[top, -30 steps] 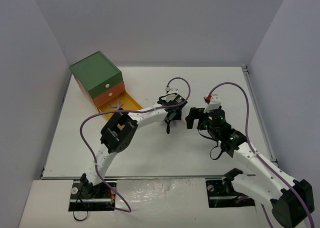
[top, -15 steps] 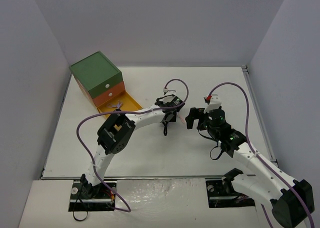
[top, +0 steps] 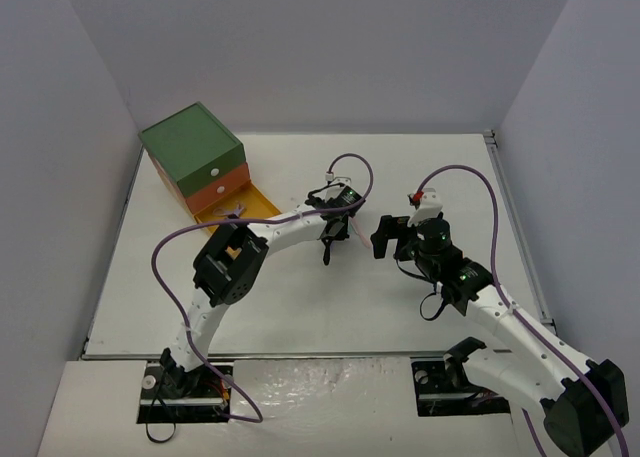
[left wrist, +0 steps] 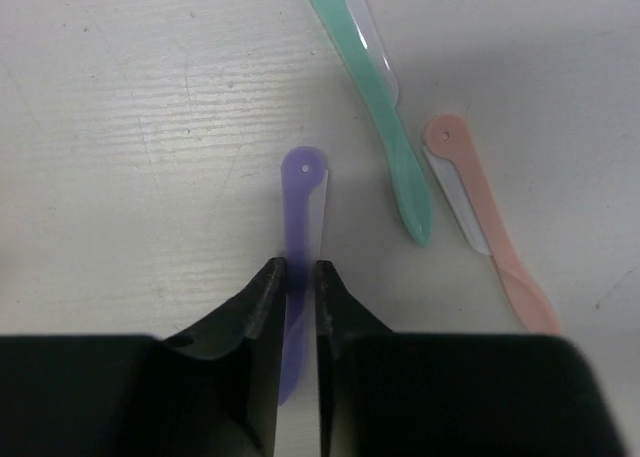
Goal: Organize the makeup
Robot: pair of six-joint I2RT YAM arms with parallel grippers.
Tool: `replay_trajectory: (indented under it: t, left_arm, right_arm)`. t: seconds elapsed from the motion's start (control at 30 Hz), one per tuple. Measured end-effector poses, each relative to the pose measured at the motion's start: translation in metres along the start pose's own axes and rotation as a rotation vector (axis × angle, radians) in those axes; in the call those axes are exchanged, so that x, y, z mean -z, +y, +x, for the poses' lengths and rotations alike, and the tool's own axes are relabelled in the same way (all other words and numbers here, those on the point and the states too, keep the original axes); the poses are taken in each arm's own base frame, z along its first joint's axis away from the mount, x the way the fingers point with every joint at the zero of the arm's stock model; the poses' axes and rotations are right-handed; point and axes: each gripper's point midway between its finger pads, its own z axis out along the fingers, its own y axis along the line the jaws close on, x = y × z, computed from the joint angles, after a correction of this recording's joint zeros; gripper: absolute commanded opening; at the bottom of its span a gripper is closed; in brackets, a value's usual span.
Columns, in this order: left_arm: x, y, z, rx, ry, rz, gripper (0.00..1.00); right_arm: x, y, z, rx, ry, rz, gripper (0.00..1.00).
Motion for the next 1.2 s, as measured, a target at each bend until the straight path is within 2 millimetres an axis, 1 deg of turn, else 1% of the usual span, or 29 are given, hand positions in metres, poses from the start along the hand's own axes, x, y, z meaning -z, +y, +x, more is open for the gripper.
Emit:
replay_trajectory:
  t: [0.17,0.27,0.33,0.43,0.5,0.6,0.7,0.77,0.87,0.93,0.97,1.07,1.17,1.2]
  left_arm:
    - [0.001,0.002,0.000,-0.020,0.000,-0.006,0.00]
    - [0.006,0.010,0.003,-0.067,0.018,-0.025,0.00]
    - [0.014,0.017,0.003,-0.107,0.029,-0.042,0.00]
    - [0.035,0.032,-0.006,-0.170,0.029,-0.068,0.00]
    - [0.055,0.044,-0.021,-0.205,0.007,-0.076,0.00]
    - [0.085,0.069,-0.051,-0.239,-0.044,-0.082,0.00]
    - [0.110,0.107,-0.081,-0.260,-0.083,-0.101,0.00]
    - [0.118,0.134,-0.093,-0.272,-0.090,-0.127,0.03]
    - [0.120,0.171,-0.100,-0.295,-0.070,-0.163,0.08]
    - [0.114,0.190,-0.096,-0.317,-0.035,-0.174,0.17]
    - [0.111,0.199,-0.093,-0.328,-0.015,-0.177,0.24]
    - [0.102,0.216,-0.081,-0.352,0.043,-0.167,0.43]
    - [0.097,0.224,-0.077,-0.362,0.069,-0.161,0.59]
    - [0.097,0.226,-0.077,-0.365,0.072,-0.160,0.61]
  right_arm:
    - [0.000,0.000,0.000,0.000,0.000,0.000,0.97]
    - [0.000,0.000,0.000,0.000,0.000,0.000,0.97]
    - [0.000,0.000,0.000,0.001,0.000,0.000,0.97]
    - [0.000,0.000,0.000,0.002,0.000,0.000,0.97]
    - [0.000,0.000,0.000,0.003,0.002,0.001,0.97]
    - [-0.002,-0.002,0.002,0.003,0.007,0.007,0.97]
    - [-0.005,-0.003,0.006,0.009,0.024,0.012,0.97]
    - [-0.009,-0.004,0.011,0.014,0.045,0.019,0.97]
    - [-0.015,-0.006,0.017,0.025,0.079,0.030,0.97]
    - [-0.020,-0.005,0.017,0.030,0.099,0.035,0.97]
    - [-0.023,-0.004,0.017,0.033,0.108,0.034,0.97]
    - [-0.034,0.000,0.013,0.038,0.131,0.031,0.96]
    - [-0.046,0.003,0.013,0.046,0.164,0.032,0.95]
    - [-0.050,0.002,0.015,0.048,0.181,0.035,0.93]
